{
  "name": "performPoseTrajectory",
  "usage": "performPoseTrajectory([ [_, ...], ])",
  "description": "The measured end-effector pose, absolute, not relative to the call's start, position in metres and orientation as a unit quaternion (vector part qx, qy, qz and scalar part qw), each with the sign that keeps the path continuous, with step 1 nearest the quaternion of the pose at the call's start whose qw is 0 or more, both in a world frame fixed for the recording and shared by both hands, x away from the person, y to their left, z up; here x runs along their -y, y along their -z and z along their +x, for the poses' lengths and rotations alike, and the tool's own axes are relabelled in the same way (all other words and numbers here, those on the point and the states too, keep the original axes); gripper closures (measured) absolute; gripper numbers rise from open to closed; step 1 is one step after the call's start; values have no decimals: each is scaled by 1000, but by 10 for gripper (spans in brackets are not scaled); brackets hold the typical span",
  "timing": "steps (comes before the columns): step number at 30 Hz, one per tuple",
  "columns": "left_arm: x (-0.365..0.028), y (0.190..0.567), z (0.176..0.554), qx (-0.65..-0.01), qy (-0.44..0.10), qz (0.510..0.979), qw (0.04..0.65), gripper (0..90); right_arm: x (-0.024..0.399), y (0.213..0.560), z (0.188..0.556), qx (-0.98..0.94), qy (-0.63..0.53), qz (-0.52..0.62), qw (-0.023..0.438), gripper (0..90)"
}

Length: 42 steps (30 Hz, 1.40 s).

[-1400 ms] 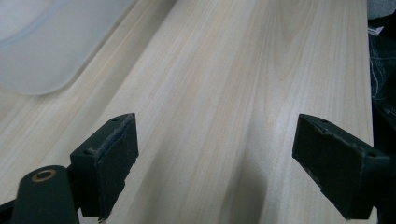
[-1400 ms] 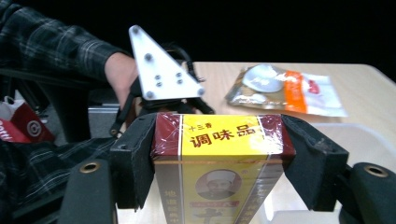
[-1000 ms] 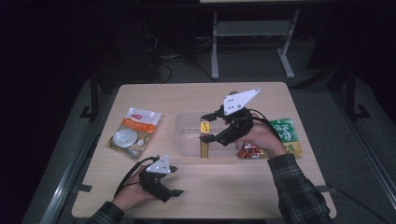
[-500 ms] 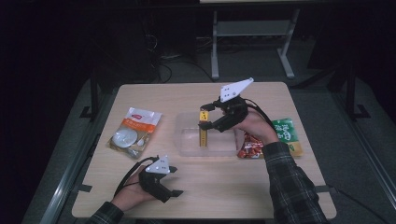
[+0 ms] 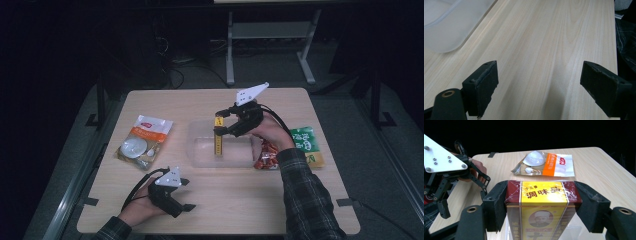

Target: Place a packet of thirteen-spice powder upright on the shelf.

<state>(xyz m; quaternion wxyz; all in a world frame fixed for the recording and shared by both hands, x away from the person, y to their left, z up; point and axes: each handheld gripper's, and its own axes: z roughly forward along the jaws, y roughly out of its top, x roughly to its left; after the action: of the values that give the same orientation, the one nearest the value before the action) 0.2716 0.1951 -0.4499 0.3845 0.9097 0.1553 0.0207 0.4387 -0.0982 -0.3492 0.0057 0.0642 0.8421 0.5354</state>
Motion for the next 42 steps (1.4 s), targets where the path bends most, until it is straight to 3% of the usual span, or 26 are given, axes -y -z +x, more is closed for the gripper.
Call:
performPoseTrajectory([
  [35,-197,450,268,-161,-15,909,384,144,87,378,445,-890,-454,50,7,306],
  [42,-197,450,268,-159,-10,909,385,145,89,378,443,-893,-446,60,14,271],
])
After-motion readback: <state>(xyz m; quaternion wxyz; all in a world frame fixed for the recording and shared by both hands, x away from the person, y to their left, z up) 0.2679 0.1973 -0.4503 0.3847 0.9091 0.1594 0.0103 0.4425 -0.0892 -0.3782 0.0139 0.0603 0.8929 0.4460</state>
